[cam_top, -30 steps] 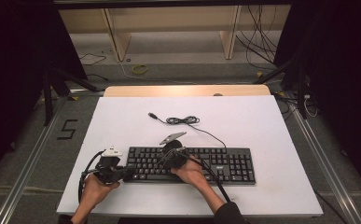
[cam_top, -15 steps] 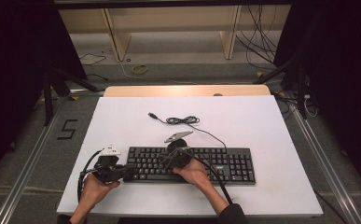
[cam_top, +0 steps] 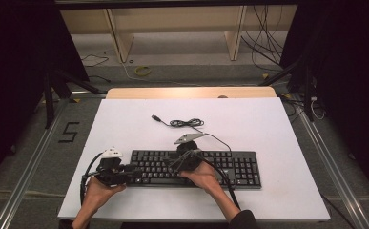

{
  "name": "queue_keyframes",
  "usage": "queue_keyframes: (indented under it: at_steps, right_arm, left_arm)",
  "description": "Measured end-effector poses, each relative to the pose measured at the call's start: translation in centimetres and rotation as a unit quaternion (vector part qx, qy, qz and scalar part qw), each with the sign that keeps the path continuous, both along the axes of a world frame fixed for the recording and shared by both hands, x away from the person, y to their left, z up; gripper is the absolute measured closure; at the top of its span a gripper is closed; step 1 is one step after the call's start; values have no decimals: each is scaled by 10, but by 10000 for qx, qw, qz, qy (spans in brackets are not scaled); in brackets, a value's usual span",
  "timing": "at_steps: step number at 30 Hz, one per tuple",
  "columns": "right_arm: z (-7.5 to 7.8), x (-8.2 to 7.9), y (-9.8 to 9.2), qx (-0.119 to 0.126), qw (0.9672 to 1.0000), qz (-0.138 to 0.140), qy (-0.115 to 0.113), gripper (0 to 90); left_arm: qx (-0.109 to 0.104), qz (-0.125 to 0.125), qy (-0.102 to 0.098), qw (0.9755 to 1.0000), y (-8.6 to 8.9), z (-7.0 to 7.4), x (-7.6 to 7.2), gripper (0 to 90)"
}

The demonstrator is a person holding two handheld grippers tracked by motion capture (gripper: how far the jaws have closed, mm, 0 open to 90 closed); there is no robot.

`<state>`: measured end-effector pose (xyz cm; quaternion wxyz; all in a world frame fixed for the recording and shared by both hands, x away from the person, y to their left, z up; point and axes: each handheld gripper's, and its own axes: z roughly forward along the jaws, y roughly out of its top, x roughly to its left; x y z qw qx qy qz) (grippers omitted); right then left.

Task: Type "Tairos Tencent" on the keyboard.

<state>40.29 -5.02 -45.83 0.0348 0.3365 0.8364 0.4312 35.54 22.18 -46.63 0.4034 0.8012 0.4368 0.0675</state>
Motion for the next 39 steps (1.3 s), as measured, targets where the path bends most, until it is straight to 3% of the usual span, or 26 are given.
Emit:
queue_keyframes:
  at_steps: [7,17,30,33,39]
  right_arm:
    - [5,-2,-9,139,9998,-114,-94,507]
    - [10,-5,-20,308,9988,-294,-228,403]
    - [14,-9,-36,376,9981,-385,-299,365]
    - [14,-10,-39,377,9980,-388,-322,364]
    - [14,-12,-42,353,9982,-372,-306,368]
  left_arm:
    - [-102,94,-66,9999,-1,1,2,474]
    - [-194,226,-95,9995,-1,0,9,413]
    - [45,144,6,9999,-8,-4,14,632]
    - [181,89,69,9998,-11,-5,15,694]
    - [215,65,131,9997,-13,-4,16,764]
